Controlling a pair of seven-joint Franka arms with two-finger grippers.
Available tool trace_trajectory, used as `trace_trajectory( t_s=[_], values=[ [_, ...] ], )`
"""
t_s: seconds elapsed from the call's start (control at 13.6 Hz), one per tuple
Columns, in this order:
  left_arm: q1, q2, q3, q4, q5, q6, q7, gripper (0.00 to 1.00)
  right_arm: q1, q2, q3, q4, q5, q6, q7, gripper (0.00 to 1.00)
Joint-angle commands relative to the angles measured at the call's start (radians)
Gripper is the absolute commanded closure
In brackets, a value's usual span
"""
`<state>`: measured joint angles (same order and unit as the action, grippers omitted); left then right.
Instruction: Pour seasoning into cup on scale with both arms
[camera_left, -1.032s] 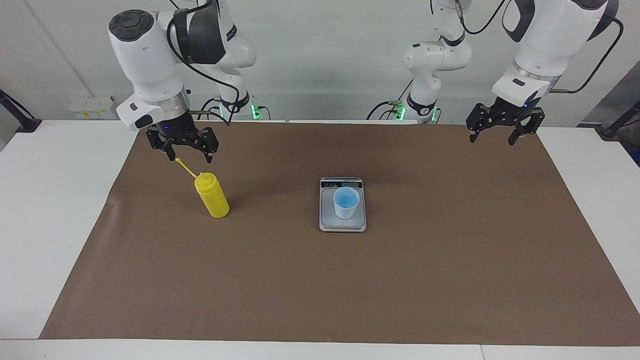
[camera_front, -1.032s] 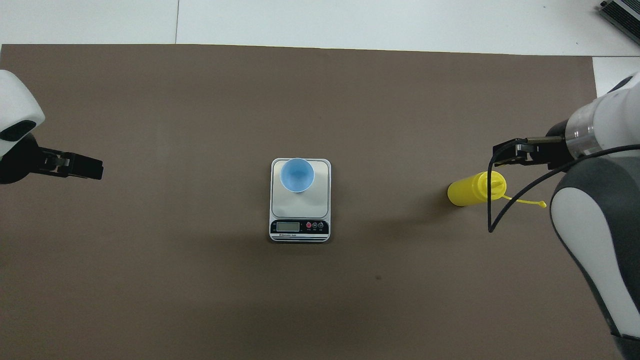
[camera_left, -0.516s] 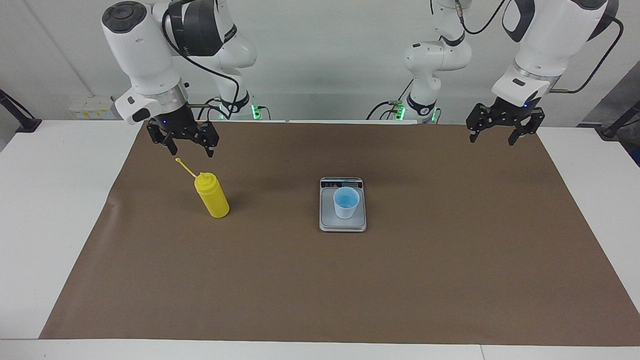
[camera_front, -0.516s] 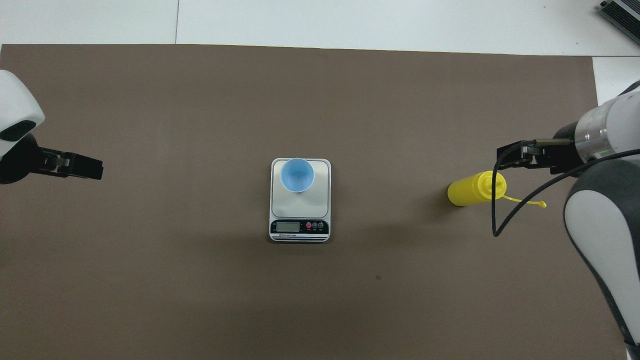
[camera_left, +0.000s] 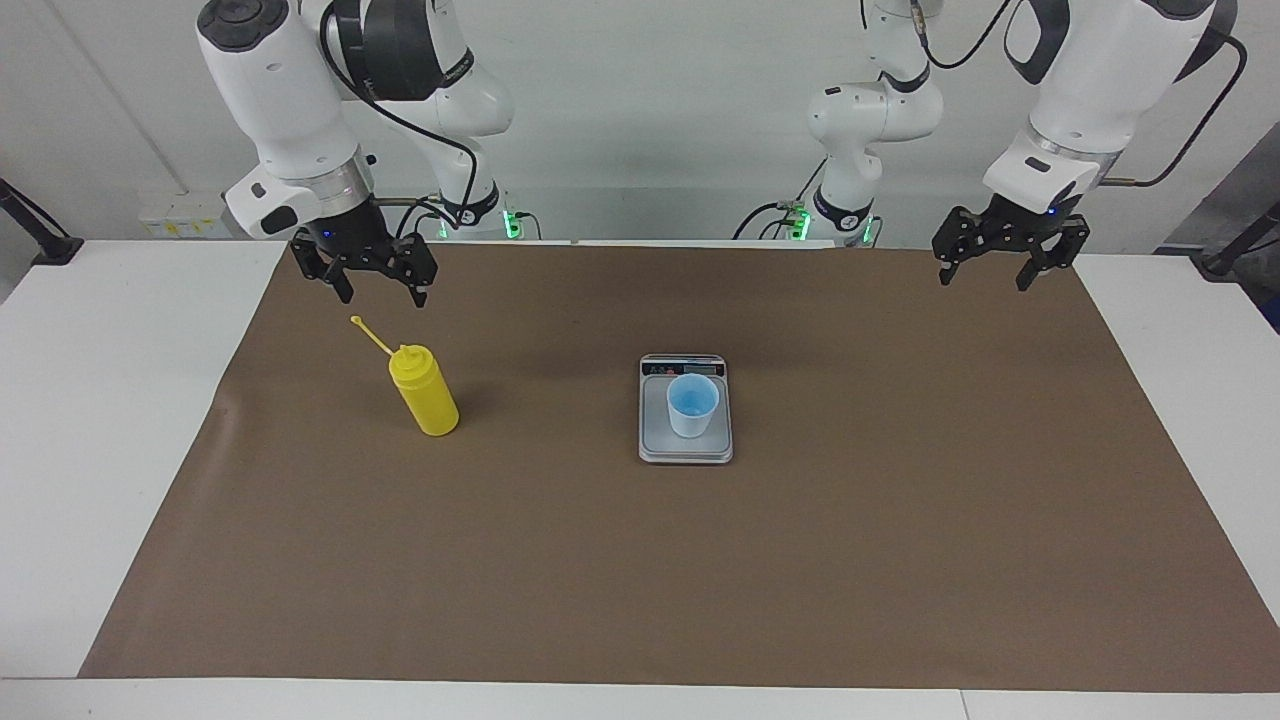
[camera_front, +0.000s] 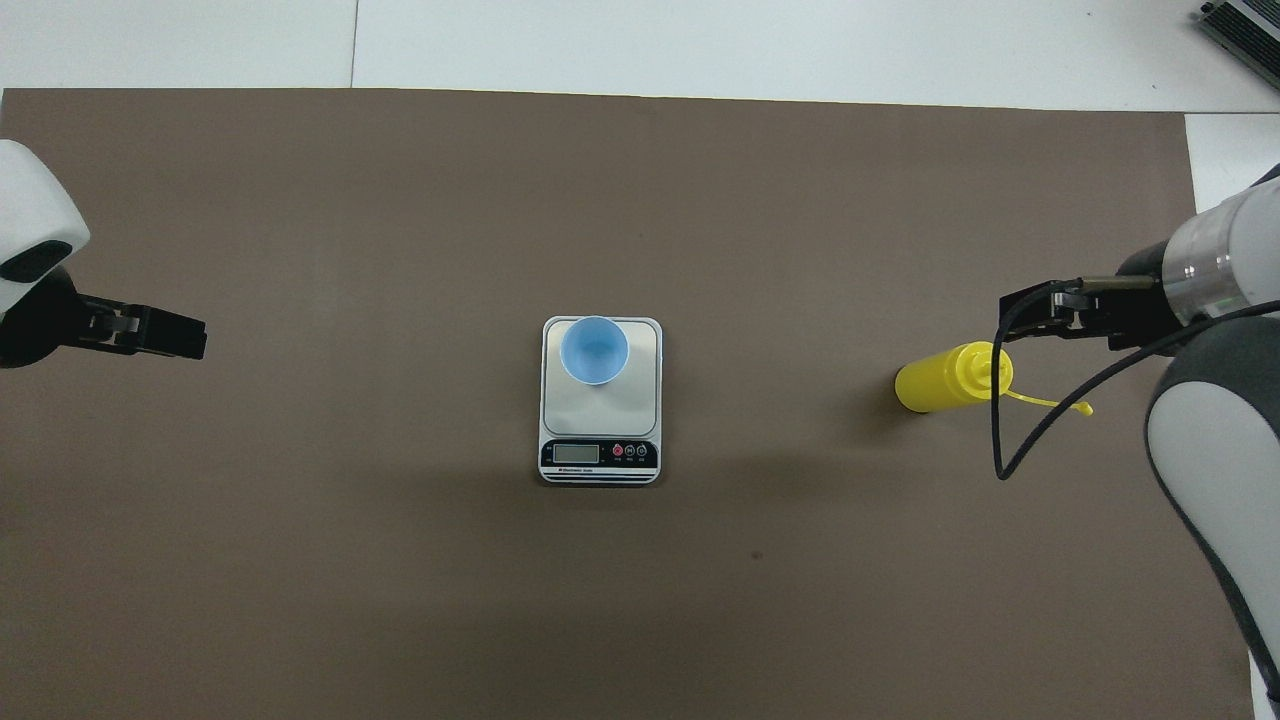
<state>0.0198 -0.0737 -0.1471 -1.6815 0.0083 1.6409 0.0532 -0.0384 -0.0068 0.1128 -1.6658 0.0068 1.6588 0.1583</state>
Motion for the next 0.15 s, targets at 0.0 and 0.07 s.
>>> trace_trajectory(
  t_s=[0.0, 0.07],
  values=[
    [0.019, -0.012, -0.006, -0.007, -0.017, -0.010, 0.017, 0.00, -0.006, -0.001, 0.012, 0.018, -0.002, -0.040, 0.006, 0.00],
    [0.019, -0.012, -0.006, -0.007, -0.017, -0.010, 0.017, 0.00, -0.008, -0.001, 0.012, 0.018, -0.002, -0.040, 0.006, 0.00]
  ],
)
